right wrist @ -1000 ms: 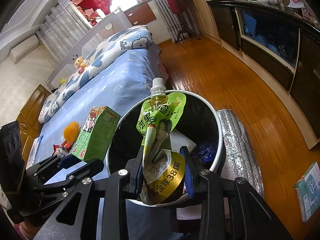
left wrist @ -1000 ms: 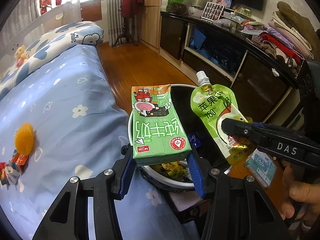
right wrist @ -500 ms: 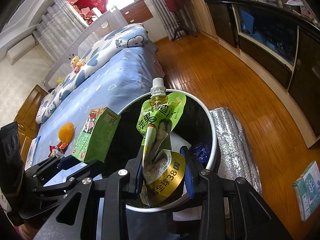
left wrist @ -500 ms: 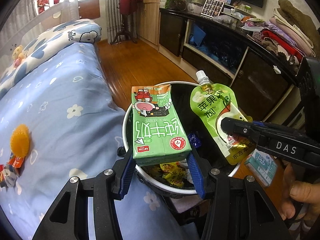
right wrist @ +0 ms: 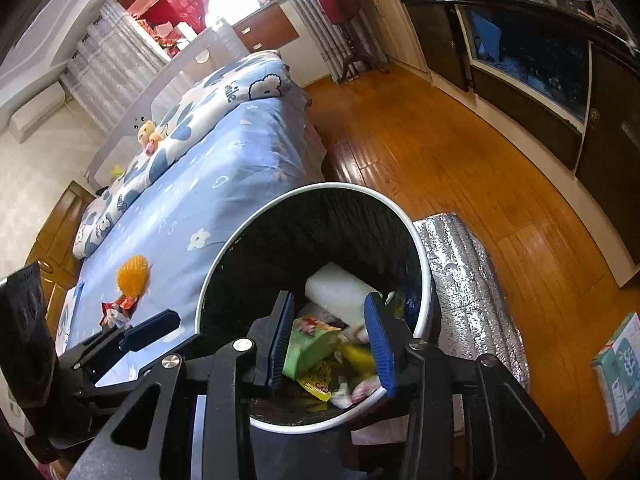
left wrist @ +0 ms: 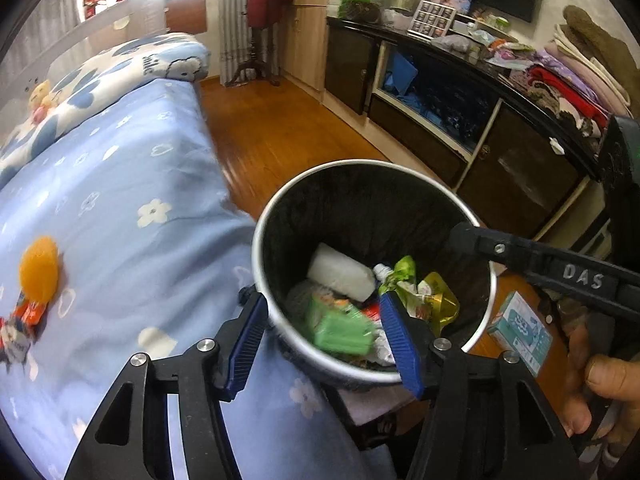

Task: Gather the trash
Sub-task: 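Move both open tools back toward the remaining wrappers on the bed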

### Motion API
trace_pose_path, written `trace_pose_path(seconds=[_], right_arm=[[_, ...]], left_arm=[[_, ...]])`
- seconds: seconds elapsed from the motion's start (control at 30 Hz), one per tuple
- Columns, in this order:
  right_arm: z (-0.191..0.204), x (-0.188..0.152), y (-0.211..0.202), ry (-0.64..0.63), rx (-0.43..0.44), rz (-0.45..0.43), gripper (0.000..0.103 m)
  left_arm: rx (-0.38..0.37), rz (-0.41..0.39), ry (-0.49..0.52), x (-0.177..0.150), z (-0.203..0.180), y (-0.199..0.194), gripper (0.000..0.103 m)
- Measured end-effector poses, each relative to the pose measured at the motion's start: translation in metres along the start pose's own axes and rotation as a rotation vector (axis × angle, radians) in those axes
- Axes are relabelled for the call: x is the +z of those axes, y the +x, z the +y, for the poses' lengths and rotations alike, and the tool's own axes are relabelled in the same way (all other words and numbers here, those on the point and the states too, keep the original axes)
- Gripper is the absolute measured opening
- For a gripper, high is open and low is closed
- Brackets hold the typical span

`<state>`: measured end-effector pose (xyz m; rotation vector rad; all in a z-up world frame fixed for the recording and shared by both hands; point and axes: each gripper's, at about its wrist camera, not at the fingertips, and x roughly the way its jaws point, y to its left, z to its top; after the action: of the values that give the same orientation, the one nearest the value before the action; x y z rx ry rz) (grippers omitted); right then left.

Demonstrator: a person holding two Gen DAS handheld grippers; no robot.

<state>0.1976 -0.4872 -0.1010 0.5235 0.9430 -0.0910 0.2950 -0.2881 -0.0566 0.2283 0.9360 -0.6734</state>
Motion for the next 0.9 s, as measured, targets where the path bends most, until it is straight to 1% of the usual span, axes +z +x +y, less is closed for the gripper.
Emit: trace_pose_path(seconds=[0.1, 0.17, 0.23, 0.47, 0.57, 0.73, 0.9], right_arm=[[0.002, -0.003, -0.004, 0.001, 0.005, -0.014, 0.049], [0.007, -0.005, -0.005, 0.000, 0.012, -0.025, 0.062], [0.014, -0.009, -0.008, -0.005, 0.021, -0.039, 0.070], [0.050, -0.023, -0.014, -0.066, 0.042, -0.077, 0.076], [0.068, -0.028, -0.014, -0.094, 0.055, -0.083, 0.077], [0.101, -0.038, -0.005, -0.148, 0.091, -0.066, 0.078], [0.132, -0.052, 0.009, -0.192, 0.125, -0.028, 0.078]], left_arm=[[0.015, -0.005, -0.037, -0.011, 0.011, -0.008, 0.065], [0.039, -0.015, -0.063, -0.021, 0.019, -0.015, 0.067], [0.055, -0.023, -0.093, -0.031, 0.029, -0.023, 0.069], [0.104, -0.031, -0.194, -0.064, 0.055, -0.050, 0.071], [0.142, -0.042, -0.225, -0.081, 0.065, -0.064, 0.074], [0.197, -0.062, -0.278, -0.105, 0.083, -0.089, 0.079], [0.247, -0.068, -0.334, -0.125, 0.101, -0.108, 0.080]])
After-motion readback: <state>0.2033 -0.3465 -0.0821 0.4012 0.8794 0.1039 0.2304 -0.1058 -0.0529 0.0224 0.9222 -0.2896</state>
